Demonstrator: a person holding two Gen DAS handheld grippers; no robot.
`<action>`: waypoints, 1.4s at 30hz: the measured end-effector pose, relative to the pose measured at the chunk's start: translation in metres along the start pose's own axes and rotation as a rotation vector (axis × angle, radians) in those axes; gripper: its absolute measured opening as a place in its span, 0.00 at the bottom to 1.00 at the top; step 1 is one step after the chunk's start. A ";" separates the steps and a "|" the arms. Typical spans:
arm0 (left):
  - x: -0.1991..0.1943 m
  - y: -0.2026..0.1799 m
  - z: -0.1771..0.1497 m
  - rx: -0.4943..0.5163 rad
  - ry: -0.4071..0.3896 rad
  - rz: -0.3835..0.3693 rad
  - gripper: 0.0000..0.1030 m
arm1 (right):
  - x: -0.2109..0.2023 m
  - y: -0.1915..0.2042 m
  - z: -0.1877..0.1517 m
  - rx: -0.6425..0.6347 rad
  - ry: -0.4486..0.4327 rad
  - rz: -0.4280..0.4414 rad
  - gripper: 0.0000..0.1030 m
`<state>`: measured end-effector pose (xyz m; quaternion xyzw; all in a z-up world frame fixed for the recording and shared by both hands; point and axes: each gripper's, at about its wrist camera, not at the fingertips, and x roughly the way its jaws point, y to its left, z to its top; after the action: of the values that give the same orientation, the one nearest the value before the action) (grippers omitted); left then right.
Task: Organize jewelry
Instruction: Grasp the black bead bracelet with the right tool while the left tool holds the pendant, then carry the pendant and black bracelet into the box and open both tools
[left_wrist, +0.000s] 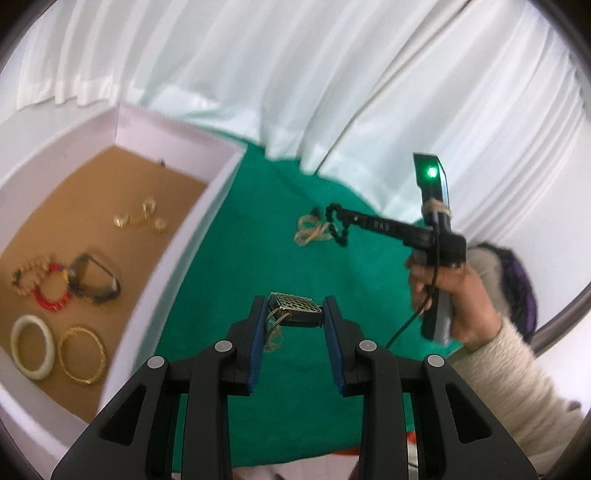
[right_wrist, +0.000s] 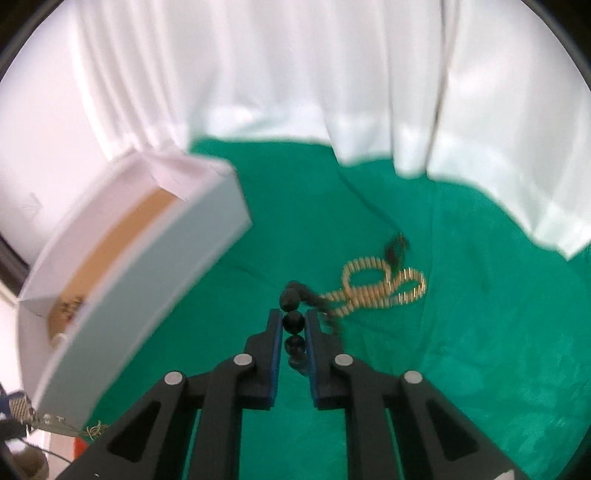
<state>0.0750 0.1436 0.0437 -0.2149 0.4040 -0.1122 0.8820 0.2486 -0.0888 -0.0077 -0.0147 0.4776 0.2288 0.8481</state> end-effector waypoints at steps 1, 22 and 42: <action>-0.013 -0.001 0.007 -0.004 -0.021 -0.008 0.29 | -0.014 0.006 0.005 -0.011 -0.025 0.016 0.12; -0.071 0.155 0.061 -0.160 -0.093 0.261 0.29 | -0.029 0.245 0.045 -0.282 -0.054 0.428 0.12; 0.015 0.219 0.073 -0.172 0.038 0.425 0.62 | 0.074 0.238 0.033 -0.198 0.154 0.348 0.29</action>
<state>0.1452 0.3520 -0.0267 -0.1974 0.4649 0.1069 0.8564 0.2120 0.1597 -0.0047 -0.0327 0.5116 0.4156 0.7513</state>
